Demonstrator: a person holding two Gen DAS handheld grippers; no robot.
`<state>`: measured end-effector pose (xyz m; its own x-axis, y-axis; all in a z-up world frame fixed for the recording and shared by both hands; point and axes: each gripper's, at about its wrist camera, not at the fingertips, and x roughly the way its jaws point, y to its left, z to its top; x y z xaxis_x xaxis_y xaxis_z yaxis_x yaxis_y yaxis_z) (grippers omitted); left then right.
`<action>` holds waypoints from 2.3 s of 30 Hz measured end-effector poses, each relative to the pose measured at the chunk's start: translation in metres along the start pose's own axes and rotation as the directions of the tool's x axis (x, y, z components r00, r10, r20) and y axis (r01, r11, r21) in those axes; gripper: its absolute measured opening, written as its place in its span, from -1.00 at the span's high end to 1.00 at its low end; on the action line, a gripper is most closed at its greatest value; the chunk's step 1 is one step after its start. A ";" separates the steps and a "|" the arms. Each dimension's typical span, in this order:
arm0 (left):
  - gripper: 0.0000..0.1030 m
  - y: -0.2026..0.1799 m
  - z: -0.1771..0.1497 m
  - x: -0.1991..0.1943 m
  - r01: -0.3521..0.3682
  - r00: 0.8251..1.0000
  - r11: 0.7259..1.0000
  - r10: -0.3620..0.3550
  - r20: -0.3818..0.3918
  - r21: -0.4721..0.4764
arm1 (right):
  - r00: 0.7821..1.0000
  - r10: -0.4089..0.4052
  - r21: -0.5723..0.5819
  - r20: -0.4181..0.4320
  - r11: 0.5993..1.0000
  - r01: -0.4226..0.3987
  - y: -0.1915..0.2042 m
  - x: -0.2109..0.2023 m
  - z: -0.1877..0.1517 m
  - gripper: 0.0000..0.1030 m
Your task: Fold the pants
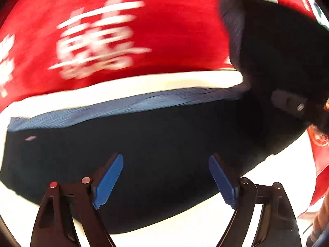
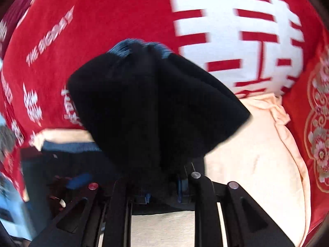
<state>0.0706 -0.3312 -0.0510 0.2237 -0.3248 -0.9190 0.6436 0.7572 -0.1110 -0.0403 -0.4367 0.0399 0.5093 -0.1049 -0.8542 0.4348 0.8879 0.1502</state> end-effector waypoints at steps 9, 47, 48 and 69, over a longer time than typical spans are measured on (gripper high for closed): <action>-0.67 0.141 -0.048 -0.014 -0.152 0.987 0.974 0.141 -0.080 -0.166 | 0.960 -0.234 -0.437 -0.156 0.887 0.145 0.149 0.070 -0.073 -0.13; -0.76 0.103 -0.064 -0.027 -0.102 0.987 0.984 0.082 -0.135 -0.145 | 0.760 0.634 0.705 -0.140 0.603 -0.374 0.044 0.129 -0.087 0.91; -0.76 0.104 -0.063 -0.029 -0.107 0.987 0.984 0.088 -0.133 -0.143 | 0.760 0.636 0.702 -0.136 0.603 -0.379 0.045 0.127 -0.087 0.91; -0.85 0.023 -0.019 0.015 -0.086 0.983 0.996 0.079 -0.163 -0.037 | 0.946 0.203 0.299 -0.254 0.946 -0.123 -0.023 0.079 -0.020 0.28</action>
<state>0.0747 -0.3082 -0.0749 0.1512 -0.1675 -0.9742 0.5945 0.8028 -0.0458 -0.0253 -0.4558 -0.0408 0.3813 0.1952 -0.9036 0.5710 0.7190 0.3962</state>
